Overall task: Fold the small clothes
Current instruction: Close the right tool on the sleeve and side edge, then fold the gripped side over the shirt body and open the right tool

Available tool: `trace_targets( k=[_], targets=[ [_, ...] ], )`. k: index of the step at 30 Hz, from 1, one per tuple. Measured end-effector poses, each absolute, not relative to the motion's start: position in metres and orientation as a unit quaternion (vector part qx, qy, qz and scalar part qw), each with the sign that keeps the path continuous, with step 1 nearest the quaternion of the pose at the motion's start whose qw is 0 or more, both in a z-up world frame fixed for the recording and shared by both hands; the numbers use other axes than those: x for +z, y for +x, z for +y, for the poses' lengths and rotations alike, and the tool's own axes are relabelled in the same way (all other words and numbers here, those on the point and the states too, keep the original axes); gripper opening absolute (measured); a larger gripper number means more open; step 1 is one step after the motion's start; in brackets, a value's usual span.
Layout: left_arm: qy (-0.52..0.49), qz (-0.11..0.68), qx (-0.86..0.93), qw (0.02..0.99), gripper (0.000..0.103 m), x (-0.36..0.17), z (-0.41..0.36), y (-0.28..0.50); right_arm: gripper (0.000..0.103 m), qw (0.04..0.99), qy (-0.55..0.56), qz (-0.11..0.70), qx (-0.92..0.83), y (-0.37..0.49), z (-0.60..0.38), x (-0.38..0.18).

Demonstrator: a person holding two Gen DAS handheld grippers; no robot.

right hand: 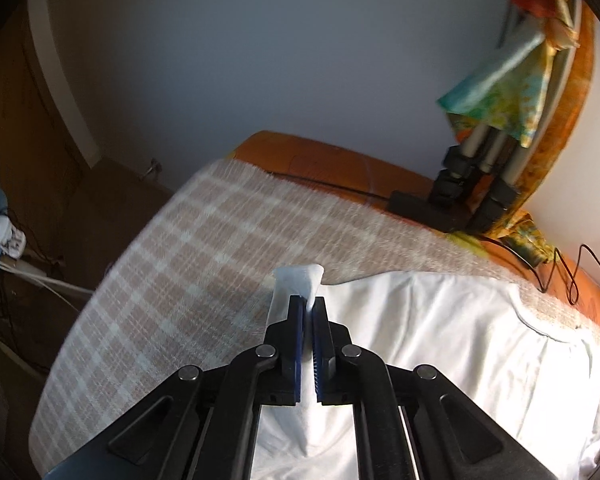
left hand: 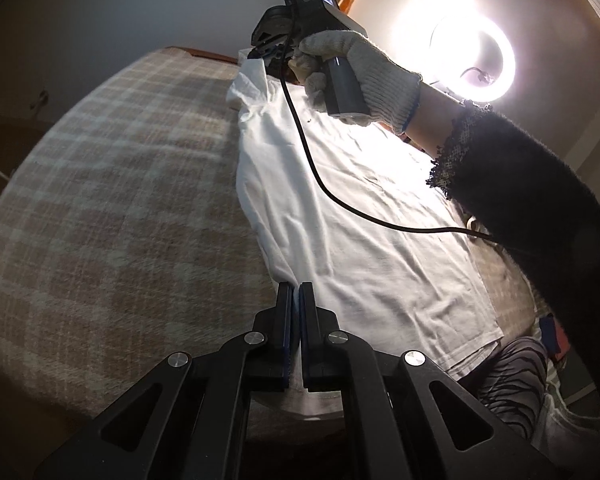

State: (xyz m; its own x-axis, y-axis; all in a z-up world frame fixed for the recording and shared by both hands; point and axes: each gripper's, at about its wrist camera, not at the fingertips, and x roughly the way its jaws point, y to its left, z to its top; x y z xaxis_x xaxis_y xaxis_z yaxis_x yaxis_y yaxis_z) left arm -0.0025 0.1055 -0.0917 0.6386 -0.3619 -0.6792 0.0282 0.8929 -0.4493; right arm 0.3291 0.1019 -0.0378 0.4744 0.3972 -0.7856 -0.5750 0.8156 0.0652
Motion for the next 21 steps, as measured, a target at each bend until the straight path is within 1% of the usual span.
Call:
trace_targets(
  k=[2,5,7,8,9,10,11,16,18,19,21],
  targets=[
    [-0.202,0.411,-0.111,0.882,0.002,-0.093,0.104,-0.002,0.006,0.846,-0.095,0.434,0.294,0.331,0.102,-0.037],
    [-0.209,0.413,-0.113,0.879,0.002,-0.095,0.105,-0.001,0.005,0.855,-0.118,0.42,0.281,0.325,0.11,-0.036],
    [-0.209,0.413,-0.113,0.88,0.002,-0.095,0.107,0.0,0.005,0.849,-0.111,0.428,0.29,0.326,0.113,-0.039],
    [-0.207,0.412,-0.112,0.88,0.002,-0.095,0.107,0.0,0.008,0.843,-0.103,0.437,0.296,0.328,0.114,-0.041],
    [-0.206,0.412,-0.112,0.881,0.002,-0.095,0.107,0.0,0.017,0.837,-0.096,0.445,0.304,0.331,0.117,-0.044],
    [-0.204,0.412,-0.112,0.881,0.002,-0.096,0.106,0.0,0.043,0.833,-0.093,0.449,0.309,0.332,0.118,-0.045],
    [-0.204,0.413,-0.112,0.88,0.002,-0.096,0.106,0.0,0.056,0.83,-0.096,0.451,0.313,0.331,0.122,-0.047],
    [-0.204,0.417,-0.114,0.879,0.002,-0.099,0.106,0.001,0.055,0.816,-0.154,0.468,0.302,0.33,0.146,-0.067],
    [-0.204,0.417,-0.115,0.878,0.002,-0.099,0.105,0.002,0.053,0.813,-0.163,0.477,0.292,0.332,0.149,-0.077],
    [-0.204,0.417,-0.115,0.878,0.002,-0.1,0.105,0.002,0.039,0.812,-0.17,0.48,0.284,0.332,0.151,-0.082],
    [-0.205,0.418,-0.116,0.877,0.002,-0.1,0.106,0.002,0.021,0.82,-0.18,0.466,0.278,0.33,0.151,-0.081]
  ],
)
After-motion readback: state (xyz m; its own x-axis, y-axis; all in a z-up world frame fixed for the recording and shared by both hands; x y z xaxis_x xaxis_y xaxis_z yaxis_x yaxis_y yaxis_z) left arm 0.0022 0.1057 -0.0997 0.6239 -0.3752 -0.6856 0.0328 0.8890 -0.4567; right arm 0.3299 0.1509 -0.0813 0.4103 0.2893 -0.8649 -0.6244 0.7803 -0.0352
